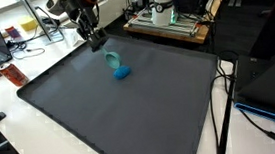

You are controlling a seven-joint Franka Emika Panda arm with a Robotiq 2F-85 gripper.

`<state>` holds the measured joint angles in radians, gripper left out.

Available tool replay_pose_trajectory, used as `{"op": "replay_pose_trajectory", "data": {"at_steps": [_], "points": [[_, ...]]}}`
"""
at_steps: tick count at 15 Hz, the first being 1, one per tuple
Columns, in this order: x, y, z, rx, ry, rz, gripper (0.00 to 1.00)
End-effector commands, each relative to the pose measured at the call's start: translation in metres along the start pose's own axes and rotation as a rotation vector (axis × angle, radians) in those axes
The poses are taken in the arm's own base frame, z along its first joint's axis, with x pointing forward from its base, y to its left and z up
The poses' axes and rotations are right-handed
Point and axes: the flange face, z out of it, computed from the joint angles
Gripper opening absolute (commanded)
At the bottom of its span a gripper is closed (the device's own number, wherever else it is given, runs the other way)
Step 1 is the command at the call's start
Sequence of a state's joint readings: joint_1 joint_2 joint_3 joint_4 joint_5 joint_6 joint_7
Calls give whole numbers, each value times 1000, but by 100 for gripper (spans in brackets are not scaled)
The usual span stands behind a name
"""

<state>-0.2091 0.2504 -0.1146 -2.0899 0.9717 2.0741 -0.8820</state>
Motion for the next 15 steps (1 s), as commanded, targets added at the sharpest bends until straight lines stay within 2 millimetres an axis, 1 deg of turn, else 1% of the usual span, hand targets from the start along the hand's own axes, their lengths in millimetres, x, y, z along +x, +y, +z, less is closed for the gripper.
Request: {"op": "replay_pose_trajectory", "data": {"at_steps": [1,3,5,6,8,11,12,15], "points": [[-3,11,-5,21,43,-9,28],[-6,16,-4,15,26,-13,28],[-14,17,3,9,-48,-1,28],[-6,16,0,0,-9,-3,53],[-10,18,6,3,-28,1,53],[-12,19,7,4,-32,4,53],[-11,19,10,-3,-28,-5,28],[-13,20,22,-4,-21,-46,28]]}}
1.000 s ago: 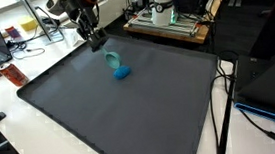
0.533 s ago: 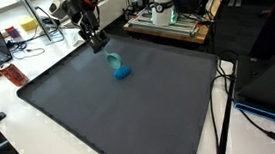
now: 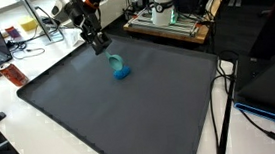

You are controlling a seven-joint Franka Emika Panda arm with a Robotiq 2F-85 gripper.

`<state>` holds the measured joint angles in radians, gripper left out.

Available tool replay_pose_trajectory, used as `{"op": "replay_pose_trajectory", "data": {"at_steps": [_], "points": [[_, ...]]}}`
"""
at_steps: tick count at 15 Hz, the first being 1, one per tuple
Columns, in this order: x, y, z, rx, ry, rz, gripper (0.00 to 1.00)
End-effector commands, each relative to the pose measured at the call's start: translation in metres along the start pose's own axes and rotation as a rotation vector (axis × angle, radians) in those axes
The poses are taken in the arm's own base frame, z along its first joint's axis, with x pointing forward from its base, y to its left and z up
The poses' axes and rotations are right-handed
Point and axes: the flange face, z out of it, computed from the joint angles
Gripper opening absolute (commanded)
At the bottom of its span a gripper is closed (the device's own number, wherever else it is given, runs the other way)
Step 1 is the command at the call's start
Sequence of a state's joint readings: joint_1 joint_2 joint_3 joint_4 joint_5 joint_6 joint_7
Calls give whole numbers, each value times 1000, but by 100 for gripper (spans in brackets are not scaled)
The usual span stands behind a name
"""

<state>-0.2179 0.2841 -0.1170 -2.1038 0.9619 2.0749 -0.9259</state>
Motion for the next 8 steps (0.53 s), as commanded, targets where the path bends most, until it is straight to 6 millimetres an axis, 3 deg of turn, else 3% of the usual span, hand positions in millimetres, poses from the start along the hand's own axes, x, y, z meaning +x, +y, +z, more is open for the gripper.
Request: {"op": "replay_pose_trajectory", "data": {"at_steps": [1,8], "points": [[-2,0,12,-8,16,-54,28],[-18,5,16,5,90,-165,28]]}}
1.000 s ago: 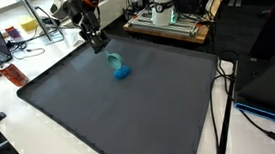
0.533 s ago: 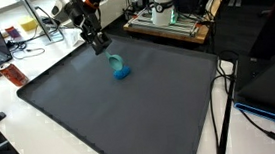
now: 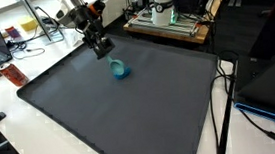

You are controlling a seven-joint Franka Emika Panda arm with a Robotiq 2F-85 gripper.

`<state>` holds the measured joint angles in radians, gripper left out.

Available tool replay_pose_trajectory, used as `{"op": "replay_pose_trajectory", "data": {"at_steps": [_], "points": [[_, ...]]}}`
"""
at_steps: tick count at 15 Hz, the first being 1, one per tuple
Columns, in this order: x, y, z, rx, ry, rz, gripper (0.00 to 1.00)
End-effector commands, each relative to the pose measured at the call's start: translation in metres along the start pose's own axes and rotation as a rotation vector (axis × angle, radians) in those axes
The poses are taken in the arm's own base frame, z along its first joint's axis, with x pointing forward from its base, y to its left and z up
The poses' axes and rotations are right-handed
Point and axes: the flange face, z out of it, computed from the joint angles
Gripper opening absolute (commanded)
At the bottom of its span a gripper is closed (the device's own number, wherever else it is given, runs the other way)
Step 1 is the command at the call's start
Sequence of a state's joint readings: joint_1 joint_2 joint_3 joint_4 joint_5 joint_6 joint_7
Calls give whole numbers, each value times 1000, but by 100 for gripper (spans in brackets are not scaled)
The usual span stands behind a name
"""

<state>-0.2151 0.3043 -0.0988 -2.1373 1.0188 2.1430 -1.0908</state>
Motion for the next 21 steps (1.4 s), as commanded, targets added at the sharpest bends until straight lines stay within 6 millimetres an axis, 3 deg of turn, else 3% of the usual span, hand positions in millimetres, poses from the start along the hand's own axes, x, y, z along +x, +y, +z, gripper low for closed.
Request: {"op": "replay_pose_trajectory", "data": {"at_steps": [1,13,21], "points": [[-11,-6,-4,22,74,-69,28],[-36,-14,6,-9,220,-171,28],[-75,-37,11,-92,321,-239,28]]}}
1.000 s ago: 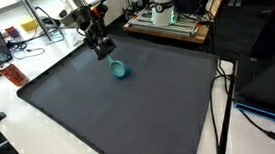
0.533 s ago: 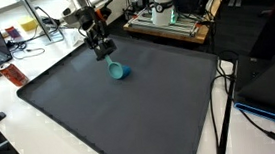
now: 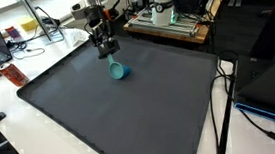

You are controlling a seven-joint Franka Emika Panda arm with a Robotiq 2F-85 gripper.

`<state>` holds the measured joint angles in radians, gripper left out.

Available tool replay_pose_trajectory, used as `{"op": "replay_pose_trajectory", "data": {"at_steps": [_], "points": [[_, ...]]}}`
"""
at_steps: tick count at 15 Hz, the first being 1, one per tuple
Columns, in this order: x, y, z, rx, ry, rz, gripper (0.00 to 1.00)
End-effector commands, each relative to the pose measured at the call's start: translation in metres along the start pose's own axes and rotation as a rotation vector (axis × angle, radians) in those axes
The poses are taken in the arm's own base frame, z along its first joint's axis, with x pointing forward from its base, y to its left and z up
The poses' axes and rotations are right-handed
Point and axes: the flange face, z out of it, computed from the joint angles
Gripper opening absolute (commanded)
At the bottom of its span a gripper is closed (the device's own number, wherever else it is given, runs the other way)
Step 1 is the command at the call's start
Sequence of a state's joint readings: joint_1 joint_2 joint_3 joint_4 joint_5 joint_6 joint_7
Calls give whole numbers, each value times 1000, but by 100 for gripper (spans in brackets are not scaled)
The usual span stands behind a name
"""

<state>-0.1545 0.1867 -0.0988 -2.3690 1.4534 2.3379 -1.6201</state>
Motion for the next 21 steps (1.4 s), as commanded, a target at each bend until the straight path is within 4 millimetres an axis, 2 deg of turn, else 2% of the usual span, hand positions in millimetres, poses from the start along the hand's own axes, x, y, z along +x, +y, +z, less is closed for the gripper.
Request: {"op": "replay_pose_trajectory", "data": {"at_steps": [1,9,15,21], "points": [[-16,-26,-12,-48,60,-44,28],[-46,-71,-21,-117,136,-120,28],[-51,-98,-21,-149,190,-148,28],[-52,-113,-17,-236,232,-141,28]]}}
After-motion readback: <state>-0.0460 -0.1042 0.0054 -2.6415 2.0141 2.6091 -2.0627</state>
